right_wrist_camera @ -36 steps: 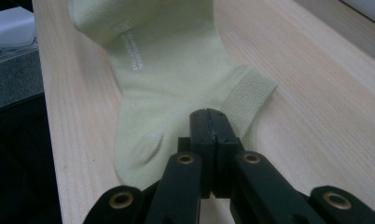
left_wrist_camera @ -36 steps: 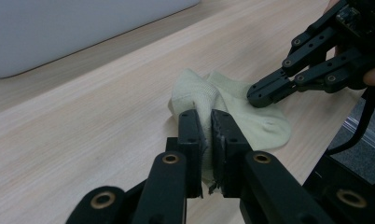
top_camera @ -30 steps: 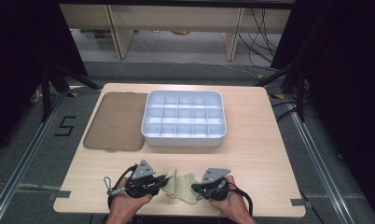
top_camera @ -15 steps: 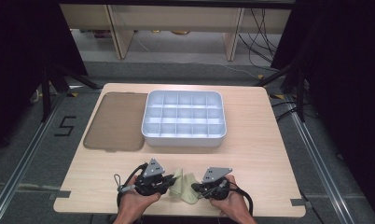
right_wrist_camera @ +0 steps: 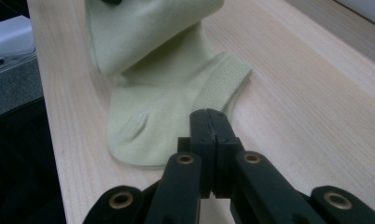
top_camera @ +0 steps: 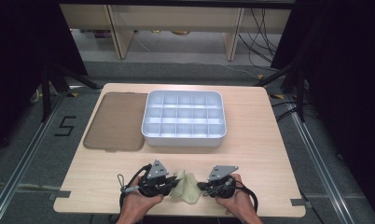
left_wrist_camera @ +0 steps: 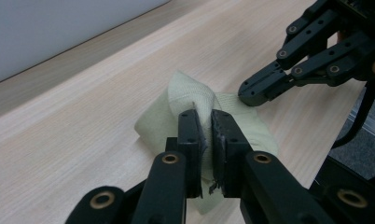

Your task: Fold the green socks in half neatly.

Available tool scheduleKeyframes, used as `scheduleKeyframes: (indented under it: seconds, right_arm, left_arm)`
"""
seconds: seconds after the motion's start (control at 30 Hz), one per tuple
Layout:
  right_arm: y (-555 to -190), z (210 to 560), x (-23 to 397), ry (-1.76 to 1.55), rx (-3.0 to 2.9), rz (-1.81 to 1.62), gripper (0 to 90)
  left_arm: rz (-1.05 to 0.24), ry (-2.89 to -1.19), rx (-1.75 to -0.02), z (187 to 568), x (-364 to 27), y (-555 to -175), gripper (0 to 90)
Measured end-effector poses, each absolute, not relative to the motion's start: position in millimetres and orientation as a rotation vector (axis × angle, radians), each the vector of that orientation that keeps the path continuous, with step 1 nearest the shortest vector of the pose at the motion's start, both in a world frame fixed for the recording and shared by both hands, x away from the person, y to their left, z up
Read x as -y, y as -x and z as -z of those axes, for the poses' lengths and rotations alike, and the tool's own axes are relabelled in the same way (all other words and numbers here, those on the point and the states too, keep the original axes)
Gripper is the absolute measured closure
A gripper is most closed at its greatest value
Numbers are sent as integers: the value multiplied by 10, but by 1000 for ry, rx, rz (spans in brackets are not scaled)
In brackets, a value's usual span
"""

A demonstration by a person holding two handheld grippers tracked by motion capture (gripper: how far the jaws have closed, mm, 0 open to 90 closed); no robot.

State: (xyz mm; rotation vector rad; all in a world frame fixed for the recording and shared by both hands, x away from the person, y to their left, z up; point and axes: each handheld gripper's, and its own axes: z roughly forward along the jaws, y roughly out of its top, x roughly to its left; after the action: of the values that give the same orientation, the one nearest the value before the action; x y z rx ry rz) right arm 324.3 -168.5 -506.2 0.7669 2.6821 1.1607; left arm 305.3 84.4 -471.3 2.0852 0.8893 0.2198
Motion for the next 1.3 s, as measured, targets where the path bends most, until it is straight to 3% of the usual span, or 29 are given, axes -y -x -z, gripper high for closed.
scheduleKeyframes:
  seconds: [0.97,1.3]
  right_arm:
    - [-3239,5079,1700,-811,-2666,-1193,885]
    - [-3267,5026,1766,-823,-2627,-1255,859]
  left_arm:
    - [-192,-2144,-849,4881,-557,-3092,789]
    - [-190,-2124,-856,4850,-470,-3080,724]
